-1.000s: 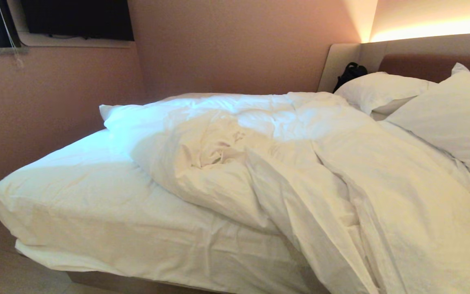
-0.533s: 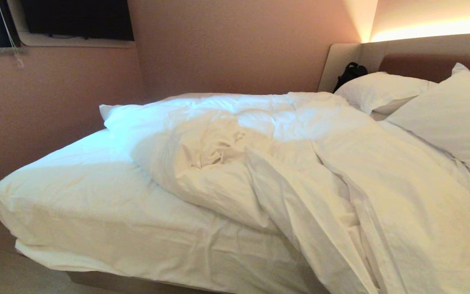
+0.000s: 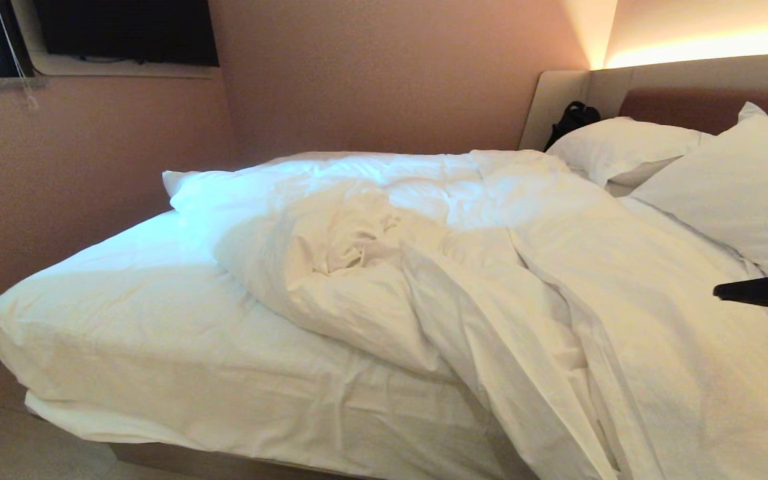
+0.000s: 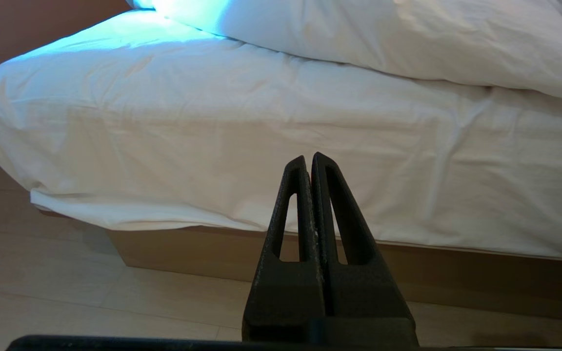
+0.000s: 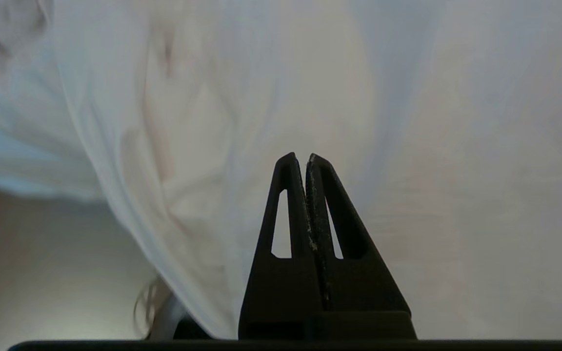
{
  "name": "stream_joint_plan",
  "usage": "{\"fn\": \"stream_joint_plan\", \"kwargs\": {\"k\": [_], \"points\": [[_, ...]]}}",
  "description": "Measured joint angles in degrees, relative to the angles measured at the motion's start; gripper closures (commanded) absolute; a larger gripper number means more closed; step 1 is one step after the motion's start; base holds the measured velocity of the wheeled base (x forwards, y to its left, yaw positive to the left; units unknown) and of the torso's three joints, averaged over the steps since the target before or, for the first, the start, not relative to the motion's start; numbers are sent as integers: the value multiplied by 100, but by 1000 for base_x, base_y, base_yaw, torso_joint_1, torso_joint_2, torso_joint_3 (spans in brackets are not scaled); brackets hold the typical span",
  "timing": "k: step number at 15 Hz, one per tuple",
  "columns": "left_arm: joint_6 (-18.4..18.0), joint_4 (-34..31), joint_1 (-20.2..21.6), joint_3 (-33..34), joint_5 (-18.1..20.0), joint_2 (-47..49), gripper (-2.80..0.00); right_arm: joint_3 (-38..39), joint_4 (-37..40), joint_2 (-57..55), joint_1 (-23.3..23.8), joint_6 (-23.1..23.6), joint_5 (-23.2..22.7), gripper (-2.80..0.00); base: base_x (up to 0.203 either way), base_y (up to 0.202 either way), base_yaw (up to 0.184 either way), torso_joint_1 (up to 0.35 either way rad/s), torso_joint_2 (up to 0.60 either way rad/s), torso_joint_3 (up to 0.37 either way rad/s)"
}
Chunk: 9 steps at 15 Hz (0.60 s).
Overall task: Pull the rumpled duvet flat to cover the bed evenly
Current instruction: Flatten the corners of the folded blanket
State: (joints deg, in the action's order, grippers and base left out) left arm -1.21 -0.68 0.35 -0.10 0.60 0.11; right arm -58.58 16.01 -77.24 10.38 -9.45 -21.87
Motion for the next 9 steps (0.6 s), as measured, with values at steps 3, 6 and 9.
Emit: {"fn": "stream_joint_plan", "kwargs": {"k": [3, 6, 9], "points": [[-1, -2, 0, 0, 0, 0, 0, -26, 32, -509, -606, -171, 337, 0, 0, 0, 0, 0, 0, 0], [0, -2, 0, 0, 0, 0, 0, -205, 8, -993, -1176, -431, 774, 0, 0, 0, 0, 0, 0, 0], [0, -2, 5, 0, -2, 0, 0, -675, 8, -1426, -1666, -678, 1018, 0, 0, 0, 0, 0, 0, 0]]}}
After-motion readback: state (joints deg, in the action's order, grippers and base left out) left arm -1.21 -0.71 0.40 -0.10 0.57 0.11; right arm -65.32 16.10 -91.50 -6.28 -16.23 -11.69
